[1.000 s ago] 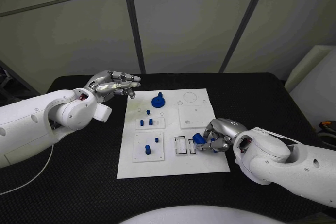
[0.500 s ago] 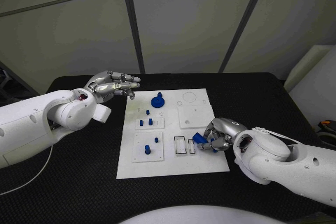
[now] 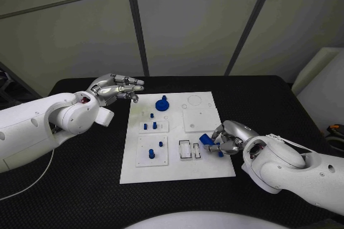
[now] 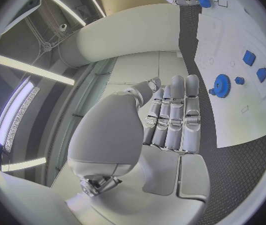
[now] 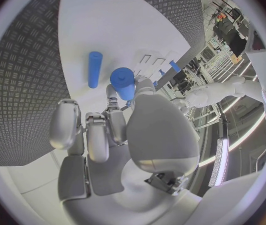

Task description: Assemble the parts on the task board

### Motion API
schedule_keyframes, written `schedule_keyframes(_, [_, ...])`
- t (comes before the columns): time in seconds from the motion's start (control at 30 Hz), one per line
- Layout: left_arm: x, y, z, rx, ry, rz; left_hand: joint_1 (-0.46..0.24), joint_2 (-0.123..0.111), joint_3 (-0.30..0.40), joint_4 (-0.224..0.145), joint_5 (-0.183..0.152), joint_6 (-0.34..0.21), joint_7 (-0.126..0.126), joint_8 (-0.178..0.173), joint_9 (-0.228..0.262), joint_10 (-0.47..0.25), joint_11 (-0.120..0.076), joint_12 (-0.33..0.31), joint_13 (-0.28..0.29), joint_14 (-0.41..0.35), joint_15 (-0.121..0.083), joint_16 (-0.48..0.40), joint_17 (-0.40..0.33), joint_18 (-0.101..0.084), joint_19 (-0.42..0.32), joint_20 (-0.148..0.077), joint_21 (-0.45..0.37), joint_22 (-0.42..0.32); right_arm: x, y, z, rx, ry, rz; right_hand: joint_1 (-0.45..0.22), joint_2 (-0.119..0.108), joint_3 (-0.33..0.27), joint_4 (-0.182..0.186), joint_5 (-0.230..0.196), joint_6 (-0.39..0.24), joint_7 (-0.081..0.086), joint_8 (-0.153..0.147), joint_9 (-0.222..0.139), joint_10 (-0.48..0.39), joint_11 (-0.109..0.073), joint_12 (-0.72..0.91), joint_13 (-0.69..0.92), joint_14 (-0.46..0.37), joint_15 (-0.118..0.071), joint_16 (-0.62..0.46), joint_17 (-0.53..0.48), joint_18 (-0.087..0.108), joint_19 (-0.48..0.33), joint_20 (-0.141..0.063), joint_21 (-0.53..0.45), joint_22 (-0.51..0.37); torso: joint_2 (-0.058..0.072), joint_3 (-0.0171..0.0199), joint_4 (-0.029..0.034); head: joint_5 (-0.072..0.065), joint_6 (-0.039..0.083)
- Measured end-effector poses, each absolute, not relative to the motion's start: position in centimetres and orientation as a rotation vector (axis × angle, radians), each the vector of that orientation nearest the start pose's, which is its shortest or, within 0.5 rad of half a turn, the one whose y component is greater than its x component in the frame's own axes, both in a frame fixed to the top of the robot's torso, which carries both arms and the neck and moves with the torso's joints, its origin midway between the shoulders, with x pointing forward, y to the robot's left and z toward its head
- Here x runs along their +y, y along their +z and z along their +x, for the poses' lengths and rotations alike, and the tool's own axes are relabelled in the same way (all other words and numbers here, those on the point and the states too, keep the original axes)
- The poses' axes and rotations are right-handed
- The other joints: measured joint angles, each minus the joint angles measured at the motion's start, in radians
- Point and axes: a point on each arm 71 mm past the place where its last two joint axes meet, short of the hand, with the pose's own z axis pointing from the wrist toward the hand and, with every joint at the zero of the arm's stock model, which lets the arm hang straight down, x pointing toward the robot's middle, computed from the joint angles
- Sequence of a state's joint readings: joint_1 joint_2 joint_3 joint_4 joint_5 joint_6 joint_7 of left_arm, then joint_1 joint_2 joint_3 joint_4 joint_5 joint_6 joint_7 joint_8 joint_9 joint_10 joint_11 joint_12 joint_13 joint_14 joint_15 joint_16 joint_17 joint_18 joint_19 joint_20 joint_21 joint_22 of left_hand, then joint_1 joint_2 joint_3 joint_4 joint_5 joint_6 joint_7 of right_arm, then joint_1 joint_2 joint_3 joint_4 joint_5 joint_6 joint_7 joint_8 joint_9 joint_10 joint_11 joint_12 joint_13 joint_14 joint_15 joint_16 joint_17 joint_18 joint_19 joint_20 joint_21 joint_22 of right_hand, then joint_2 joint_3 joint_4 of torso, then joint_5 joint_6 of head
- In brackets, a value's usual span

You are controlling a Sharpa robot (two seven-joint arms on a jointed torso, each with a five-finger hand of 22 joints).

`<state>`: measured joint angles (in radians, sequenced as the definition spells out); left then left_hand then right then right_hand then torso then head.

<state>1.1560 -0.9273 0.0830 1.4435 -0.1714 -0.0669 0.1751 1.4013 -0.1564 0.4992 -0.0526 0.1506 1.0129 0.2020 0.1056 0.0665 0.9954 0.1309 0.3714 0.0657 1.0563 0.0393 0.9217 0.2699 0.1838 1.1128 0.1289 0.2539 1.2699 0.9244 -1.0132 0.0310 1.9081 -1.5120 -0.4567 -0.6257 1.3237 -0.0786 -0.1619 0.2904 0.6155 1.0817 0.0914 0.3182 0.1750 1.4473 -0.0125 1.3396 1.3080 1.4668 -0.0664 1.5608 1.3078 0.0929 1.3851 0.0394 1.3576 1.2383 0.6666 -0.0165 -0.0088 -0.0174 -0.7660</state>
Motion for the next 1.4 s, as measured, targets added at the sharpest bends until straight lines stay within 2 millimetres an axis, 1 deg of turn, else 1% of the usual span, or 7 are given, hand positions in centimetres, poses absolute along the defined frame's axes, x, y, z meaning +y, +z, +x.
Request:
schedule_keyframes(0.27, [26.3,-17.1,50.2,1.628,-1.49,-1.038,0.0,0.0,0.0,0.0,0.0,0.0,0.0,0.0,0.0,0.0,0.0,0.0,0.0,0.0,0.0,0.0,0.0,0.0,0.0,0.0,0.0,0.0,-19.7,-23.3,37.0,1.82,0.507,0.305,-0.007,0.007,-0.001,0.001,0.002,0.0,0.0,0.0,0.0,0.002,-0.002,0.0,0.0,-0.004,-0.003,0.001,0.0,-0.001,0.0,0.0,0.001,0.004,0.0,0.0,0.0,0.003,0.002])
schedule_keyframes(0.33, [26.3,-17.1,50.2,1.629,-1.491,-1.038,0.0,0.0,0.0,0.0,0.0,0.0,0.0,0.0,0.0,0.0,0.0,0.0,0.0,0.0,0.0,0.0,0.0,0.0,0.0,0.0,0.0,0.0,-19.2,-23.1,36.8,1.818,0.529,0.309,-0.014,0.014,-0.008,0.002,0.002,0.0,0.0,0.0,0.0,0.004,-0.004,0.003,0.0,0.0,-0.007,0.001,0.0,-0.016,0.004,-0.004,0.001,0.005,0.0,0.0001,-0.0002,0.004,0.002])
schedule_keyframes(0.47, [26.2,-17.1,50.2,1.63,-1.493,-1.037,0.0,0.0,0.0,0.0,0.0,0.0,0.0,0.0,0.0,0.0,0.0,0.0,0.0,0.0,0.0,0.0,0.0,0.0,0.0,0.0,0.0,0.0,-18.3,-23.0,36.6,1.83,0.569,0.308,-0.043,0.018,-0.021,0.002,-0.005,0.005,0.001,0.007,0.0,0.004,-0.004,0.004,0.0,0.0,-0.007,0.001,0.0,-0.016,0.004,-0.004,0.004,0.006,0.0,0.0,-0.0006,0.004,0.002])
schedule_keyframes(0.67, [26.1,-17.1,50.2,1.632,-1.496,-1.036,0.0,0.0,0.0,0.0,0.0,0.0,0.0,0.0,0.0,0.0,0.0,0.0,0.0,0.0,0.0,0.0,0.0,0.0,0.0,0.0,0.0,0.0,-17.3,-23.5,36.6,1.894,0.591,0.305,-0.089,0.03,-0.034,0.003,-0.033,0.021,-0.009,0.01,0.029,0.005,-0.005,-0.015,0.0,0.0,-0.007,0.001,0.0,-0.016,0.004,-0.004,0.004,0.0,0.0,-0.0009,-0.0006,0.004,0.001])
schedule_keyframes(0.93, [26.1,-17.1,50.2,1.633,-1.497,-1.036,0.0,0.0,0.0,0.0,0.0,0.0,0.0,0.0,0.0,0.0,0.0,0.0,0.0,0.0,0.0,0.0,0.0,0.0,0.0,0.0,0.0,0.0,-16.3,-24.3,36.8,1.98,0.598,0.289,-0.106,0.036,-0.038,0.004,-0.037,0.024,-0.012,0.021,0.039,0.001,-0.009,-0.016,0.0,-0.003,-0.01,0.001,0.0,-0.016,0.004,-0.004,0.004,0.0,0.0,-0.0011,-0.0006,0.009,0.001])
schedule_keyframes(1.13, [26.0,-17.1,50.2,1.633,-1.498,-1.035,0.0,0.0,-0.003,-0.003,0.0,0.0,0.0,0.0,0.0,0.0,0.0,0.0,0.0,0.0,0.0,0.0,-0.001,0.0,0.0,0.0,0.0,0.0,-15.9,-24.4,37.1,1.997,0.598,0.289,-0.108,0.037,-0.042,0.003,-0.044,0.04,-0.024,0.027,0.044,0.002,-0.009,-0.016,0.0,0.0,-0.015,0.001,0.0,-0.016,0.004,-0.004,0.004,0.0,0.001,-0.0011,-0.0006,0.01,0.001])
schedule_keyframes(1.4, [26.0,-17.1,50.2,1.634,-1.499,-1.035,0.0,0.0,-0.003,-0.003,0.0,0.0,0.0,0.0,0.0,0.0,0.0,0.0,0.0,0.0,0.0,0.0,-0.001,0.0,0.0,0.0,0.0,0.0,-15.1,-24.4,37.1,1.998,0.616,0.283,-0.116,0.034,-0.043,0.004,-0.053,0.045,-0.029,0.026,0.043,0.002,-0.01,-0.016,0.0,0.0,-0.015,0.001,0.0,-0.016,0.004,-0.004,0.004,0.0,0.001,-0.0004,0.0,0.014,0.001])
